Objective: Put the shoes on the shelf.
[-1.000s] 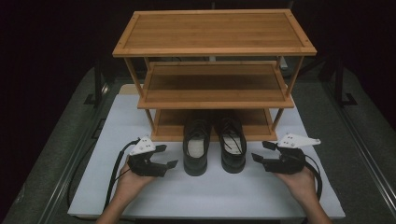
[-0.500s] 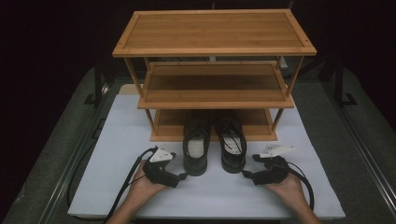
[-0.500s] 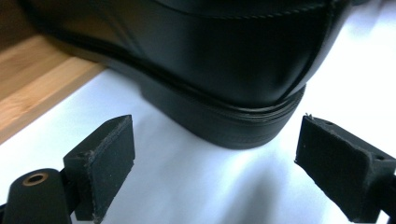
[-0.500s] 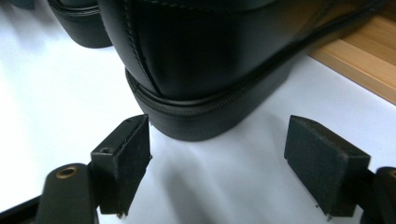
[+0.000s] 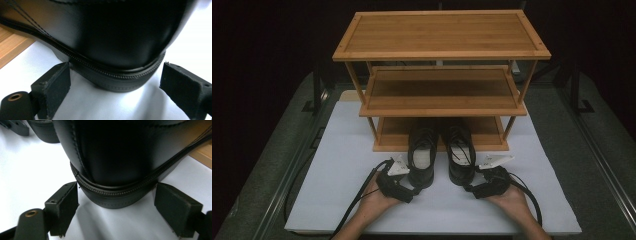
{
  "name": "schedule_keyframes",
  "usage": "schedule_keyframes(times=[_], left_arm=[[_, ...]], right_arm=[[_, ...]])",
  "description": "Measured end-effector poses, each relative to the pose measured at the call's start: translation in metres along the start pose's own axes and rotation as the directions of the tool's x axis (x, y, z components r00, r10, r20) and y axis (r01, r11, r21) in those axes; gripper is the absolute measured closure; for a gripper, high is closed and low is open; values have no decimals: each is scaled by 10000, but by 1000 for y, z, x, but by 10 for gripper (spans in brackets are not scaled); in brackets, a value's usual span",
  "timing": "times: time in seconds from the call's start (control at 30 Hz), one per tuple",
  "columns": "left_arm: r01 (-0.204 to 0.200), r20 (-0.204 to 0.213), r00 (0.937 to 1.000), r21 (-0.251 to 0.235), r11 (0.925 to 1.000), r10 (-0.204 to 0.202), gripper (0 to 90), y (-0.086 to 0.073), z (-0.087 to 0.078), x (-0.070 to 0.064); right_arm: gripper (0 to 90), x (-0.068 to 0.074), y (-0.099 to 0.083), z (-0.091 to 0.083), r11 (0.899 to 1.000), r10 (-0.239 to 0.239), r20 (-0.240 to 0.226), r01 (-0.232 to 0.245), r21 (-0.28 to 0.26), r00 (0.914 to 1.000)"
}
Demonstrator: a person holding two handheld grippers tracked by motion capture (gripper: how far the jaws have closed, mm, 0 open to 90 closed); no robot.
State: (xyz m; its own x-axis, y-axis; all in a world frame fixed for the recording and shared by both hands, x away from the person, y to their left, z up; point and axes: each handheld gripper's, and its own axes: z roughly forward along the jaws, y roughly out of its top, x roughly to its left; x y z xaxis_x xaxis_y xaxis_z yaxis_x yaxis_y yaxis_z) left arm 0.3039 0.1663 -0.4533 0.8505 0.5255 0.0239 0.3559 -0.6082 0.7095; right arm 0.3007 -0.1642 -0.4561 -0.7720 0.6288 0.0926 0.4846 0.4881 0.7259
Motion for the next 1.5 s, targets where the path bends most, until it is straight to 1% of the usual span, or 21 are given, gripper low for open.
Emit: schedule_keyframes(times=[0.17,0.27,0.33,0.37,0.43,0.47,0.53,0.57,0.63,0.67,0.7,0.77,0.83,0.9,1.07,1.13,1.17,1.27,1.37,1.47,1.5], left_arm=[[119,76,9999,44,9999,-119,82,2,2,1],[294,198,9994,-93,9995,-292,94,5,4,3],[322,296,9991,-202,9993,-316,112,8,7,4],[333,300,9990,-229,9992,-326,128,9,8,4],[295,192,9994,-172,9994,-292,131,11,11,5],[330,185,9993,-206,9992,-327,131,12,11,6],[400,217,9990,-327,9987,-393,131,13,12,9],[397,200,9990,-357,9986,-390,131,13,12,9],[369,128,9993,-355,9987,-364,130,14,13,9],[382,97,9992,-382,9985,-379,130,15,13,9],[330,36,9995,-347,9989,-329,130,17,13,11],[434,40,9991,-434,9981,-433,126,21,12,13],[398,29,9992,-283,9988,-398,125,24,14,14],[433,-13,9991,-361,9984,-434,118,24,15,15],[482,84,9988,-377,9981,-479,118,26,14,16],[614,159,9980,-585,9964,-605,118,27,12,17],[693,242,9974,-711,9951,-678,117,28,10,19],[896,349,9956,-963,9913,-866,117,31,9,22],[986,316,9949,-1178,9881,-955,116,37,9,26],[922,198,9957,-1278,9875,-904,114,42,13,31],[880,106,9961,-1298,9876,-874,109,45,16,33]], right_arm=[[180,2,2,3,10000,-8,89,8,13,10000],[217,3,5,5,9999,75,-76,-76,-124,9999],[254,4,9,7,9997,27,-153,-31,-236,9999],[273,6,13,7,9990,-68,-165,61,-432,9998],[270,6,16,7,9988,-92,-167,84,-488,9998],[269,6,18,8,9990,-164,-32,163,-423,9999],[256,3,19,9,9990,30,-58,-32,-454,10000],[224,2,19,10,9988,162,-6,-162,-454,9999],[186,5,22,17,9995,162,284,-153,-288,9995],[186,5,22,17,9995,162,284,-153,-288,9995],[184,6,23,18,9995,151,446,-139,-278,9989],[186,1,26,17,9973,445,277,-428,-603,9986],[186,0,27,17,9973,455,279,-439,-582,9986],[186,0,28,18,9982,404,326,-388,-465,9987],[184,-1,30,16,9967,524,243,-508,-636,9983],[184,-2,30,15,9953,612,184,-597,-760,9980],[184,-4,31,13,9928,738,48,-730,-954,9973],[178,-6,33,11,9896,917,-2,-912,-1113,9958],[165,-9,38,12,9883,949,136,-926,-1215,9954],[165,-15,40,14,9854,1131,203,-1095,-1305,9934],[165,-17,40,17,9857,1133,357,-1079,-1297,9929]])
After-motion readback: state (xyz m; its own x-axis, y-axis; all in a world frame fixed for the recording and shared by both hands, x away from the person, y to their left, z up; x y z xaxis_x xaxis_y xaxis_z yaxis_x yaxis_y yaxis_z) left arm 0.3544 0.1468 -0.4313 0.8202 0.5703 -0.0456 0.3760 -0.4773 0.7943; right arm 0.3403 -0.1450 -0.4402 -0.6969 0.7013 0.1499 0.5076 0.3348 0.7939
